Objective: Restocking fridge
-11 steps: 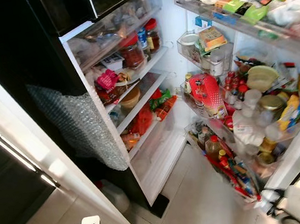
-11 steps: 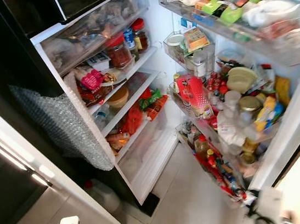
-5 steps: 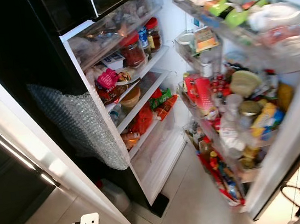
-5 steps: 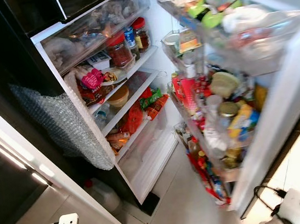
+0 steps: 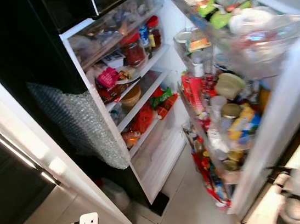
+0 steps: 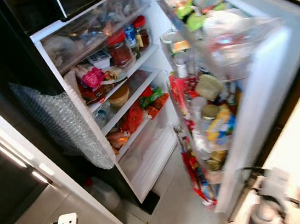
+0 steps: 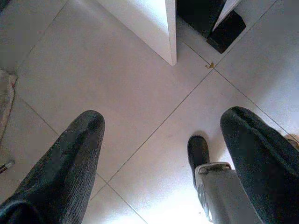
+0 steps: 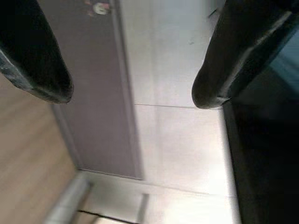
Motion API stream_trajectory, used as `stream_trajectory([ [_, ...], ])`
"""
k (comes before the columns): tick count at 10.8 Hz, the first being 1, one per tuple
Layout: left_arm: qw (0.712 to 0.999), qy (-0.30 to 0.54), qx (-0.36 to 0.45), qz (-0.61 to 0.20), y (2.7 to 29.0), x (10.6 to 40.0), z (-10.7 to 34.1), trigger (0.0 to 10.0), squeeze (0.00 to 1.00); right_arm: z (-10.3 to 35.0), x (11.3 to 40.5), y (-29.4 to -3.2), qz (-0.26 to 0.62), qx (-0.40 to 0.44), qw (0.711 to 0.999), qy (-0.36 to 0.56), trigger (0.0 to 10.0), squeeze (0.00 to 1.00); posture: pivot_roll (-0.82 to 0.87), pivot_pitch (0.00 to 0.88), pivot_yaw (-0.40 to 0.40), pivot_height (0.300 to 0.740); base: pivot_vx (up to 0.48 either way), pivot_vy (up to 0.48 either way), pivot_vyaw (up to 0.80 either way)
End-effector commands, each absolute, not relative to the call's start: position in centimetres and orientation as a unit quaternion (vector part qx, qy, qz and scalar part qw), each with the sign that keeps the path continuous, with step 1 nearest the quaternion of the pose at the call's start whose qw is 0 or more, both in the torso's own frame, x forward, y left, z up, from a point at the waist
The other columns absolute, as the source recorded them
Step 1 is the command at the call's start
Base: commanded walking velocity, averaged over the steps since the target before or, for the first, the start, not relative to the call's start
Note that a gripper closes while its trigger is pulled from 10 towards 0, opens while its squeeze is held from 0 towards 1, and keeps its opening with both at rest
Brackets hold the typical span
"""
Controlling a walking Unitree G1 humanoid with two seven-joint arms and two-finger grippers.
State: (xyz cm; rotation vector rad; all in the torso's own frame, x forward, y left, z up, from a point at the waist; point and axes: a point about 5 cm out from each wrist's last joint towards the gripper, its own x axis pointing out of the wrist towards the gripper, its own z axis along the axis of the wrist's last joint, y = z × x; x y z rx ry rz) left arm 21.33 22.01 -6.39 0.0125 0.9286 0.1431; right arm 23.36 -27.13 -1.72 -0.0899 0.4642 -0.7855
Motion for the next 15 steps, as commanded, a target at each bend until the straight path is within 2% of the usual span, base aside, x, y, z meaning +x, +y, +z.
stream_trajectory([
  [1, 0.888, 0.455, 0.005, 0.073, 22.4, 20.9, -6.6, 10.0, 0.00, -1.6, 23.8, -26.6, -0.351, -0.059, 0.909, 0.218, 10.0, 0.00, -0.07, 0.000, 0.087, 0.740, 0.000, 0.000, 0.00],
  [3, 0.888, 0.454, 0.006, 0.070, 22.3, 21.0, -6.5, 10.0, 0.00, -2.3, 23.7, -25.7, -0.309, -0.035, 0.921, 0.234, 10.0, 0.00, -0.07, 0.000, 0.087, 0.740, 0.000, 0.000, 0.00],
  [5, 0.888, 0.454, 0.011, 0.065, 22.3, 21.0, -6.5, 10.0, 0.00, -3.0, 24.7, -22.3, -0.156, 0.010, 0.954, 0.255, 10.0, 0.00, -0.07, 0.000, 0.087, 0.740, 0.000, 0.000, 0.00],
  [6, 0.889, 0.455, 0.017, 0.060, 22.3, 21.1, -6.5, 10.0, 0.00, -3.5, 24.9, -20.2, -0.075, 0.026, 0.960, 0.269, 10.0, 0.00, -0.07, 0.000, 0.088, 0.740, 0.000, 0.000, 0.00],
  [8, 0.889, 0.455, 0.019, 0.057, 22.3, 21.1, -6.4, 10.0, 0.00, -4.0, 24.7, -17.6, 0.012, 0.057, 0.957, 0.285, 10.0, 0.00, -0.07, 0.000, 0.086, 0.740, 0.000, 0.000, 0.00],
  [10, 0.888, 0.455, 0.021, 0.053, 22.2, 21.2, -6.4, 10.0, 0.00, -4.5, 24.1, -15.8, 0.116, 0.093, 0.939, 0.309, 10.0, 0.00, -0.06, 0.000, 0.085, 0.740, 0.000, 0.000, 0.00],
  [15, 0.889, 0.455, 0.021, 0.053, 22.1, 21.2, -6.4, 10.0, 0.00, -5.5, 22.9, -17.4, 0.075, 0.053, 0.932, 0.350, 10.0, 0.00, -0.06, 0.000, 0.077, 0.740, 0.000, 0.000, 0.00],
])
